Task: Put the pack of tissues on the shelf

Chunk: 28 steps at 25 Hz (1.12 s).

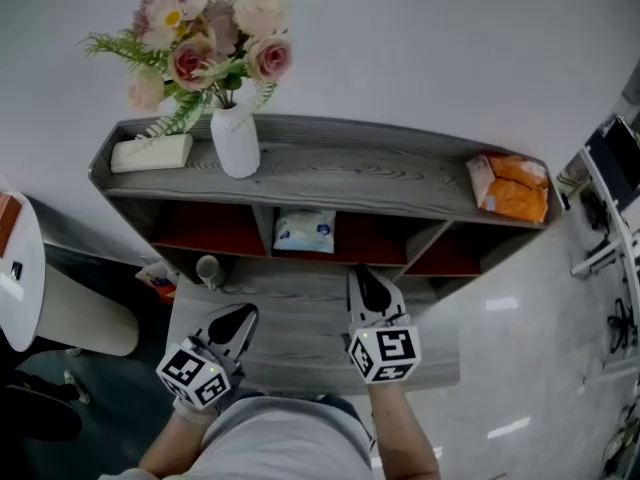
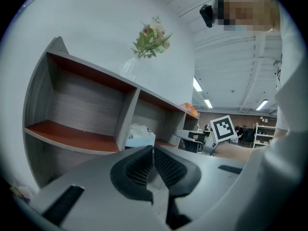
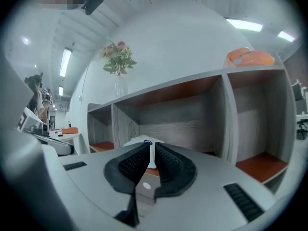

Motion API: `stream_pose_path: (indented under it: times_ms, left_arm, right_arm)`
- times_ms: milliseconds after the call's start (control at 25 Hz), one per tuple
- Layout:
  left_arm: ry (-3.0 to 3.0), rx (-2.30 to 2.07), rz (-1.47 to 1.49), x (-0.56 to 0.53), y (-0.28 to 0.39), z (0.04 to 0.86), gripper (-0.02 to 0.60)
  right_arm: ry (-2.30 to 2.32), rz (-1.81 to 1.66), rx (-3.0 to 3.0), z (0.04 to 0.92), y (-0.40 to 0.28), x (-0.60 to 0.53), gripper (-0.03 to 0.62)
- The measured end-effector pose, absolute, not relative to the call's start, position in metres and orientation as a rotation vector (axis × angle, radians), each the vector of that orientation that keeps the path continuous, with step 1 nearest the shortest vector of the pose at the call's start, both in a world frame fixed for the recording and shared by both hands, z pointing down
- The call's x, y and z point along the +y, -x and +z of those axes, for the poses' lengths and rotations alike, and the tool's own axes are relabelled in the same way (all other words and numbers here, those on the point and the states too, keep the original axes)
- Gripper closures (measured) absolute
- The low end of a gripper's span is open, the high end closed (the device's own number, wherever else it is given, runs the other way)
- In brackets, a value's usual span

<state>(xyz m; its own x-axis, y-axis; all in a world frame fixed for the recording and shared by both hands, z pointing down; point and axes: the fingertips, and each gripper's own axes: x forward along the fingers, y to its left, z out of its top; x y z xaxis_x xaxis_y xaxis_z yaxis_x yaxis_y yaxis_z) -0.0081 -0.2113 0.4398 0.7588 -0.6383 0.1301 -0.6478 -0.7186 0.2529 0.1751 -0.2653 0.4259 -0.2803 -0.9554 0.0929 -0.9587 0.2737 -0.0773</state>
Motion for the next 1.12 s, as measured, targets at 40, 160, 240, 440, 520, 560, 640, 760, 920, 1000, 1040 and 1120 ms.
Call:
stream_pose_path:
  times_ms: [40, 160, 240, 440, 520, 560, 640, 760, 920, 1000, 1040, 1120]
  left_arm:
    - [-2.685, -0.980, 0.051, -0.213, 0.003, 0.439, 0.563]
    - [-2.719, -0.914, 0.060, -0.216, -0.013, 0.437, 0.563]
    - [-2.741, -0.866, 0.067, -0.218, -0.024, 0.435, 0.563]
    - [-2.777, -0.771, 0.082, -0.215, -0.048, 0.435, 0.563]
    - [-2.789, -0.735, 0.087, -0.213, -0.055, 0.435, 0.563]
    - [-2.796, -0.718, 0.089, -0.213, -0.059, 0.436, 0.563]
    - [-2.803, -0.689, 0.094, -0.211, -0.065, 0.437, 0.563]
    - [-2.808, -0.666, 0.103, -0.208, -0.071, 0.439, 0.563]
    - [-2.813, -0.652, 0.114, -0.206, -0.076, 0.439, 0.563]
    - [-2.816, -0.644, 0.122, -0.203, -0.076, 0.441, 0.563]
    - [-2.817, -0.643, 0.126, -0.202, -0.076, 0.441, 0.563]
    - [-2.816, -0.647, 0.129, -0.200, -0.074, 0.442, 0.563]
  right_arm:
    - [-1.875, 0.180, -2.488, 0.425, -0.177, -0.259, 0.553]
    - [-1.916, 0.172, -2.483, 0.422, -0.185, -0.241, 0.553]
    - [-1.945, 0.168, -2.467, 0.420, -0.189, -0.230, 0.553]
    - [-2.001, 0.181, -2.428, 0.423, -0.197, -0.203, 0.553]
    - [-2.029, 0.199, -2.414, 0.426, -0.200, -0.195, 0.553]
    - [-2.040, 0.205, -2.407, 0.427, -0.201, -0.192, 0.553]
    - [-2.056, 0.217, -2.393, 0.430, -0.203, -0.186, 0.553]
    - [-2.072, 0.243, -2.380, 0.436, -0.204, -0.179, 0.553]
    - [-2.082, 0.250, -2.374, 0.441, -0.206, -0.175, 0.553]
    - [-2.088, 0.258, -2.369, 0.442, -0.206, -0.174, 0.553]
    - [-2.098, 0.260, -2.369, 0.441, -0.207, -0.174, 0.553]
    - [-2.114, 0.273, -2.372, 0.441, -0.207, -0.172, 0.553]
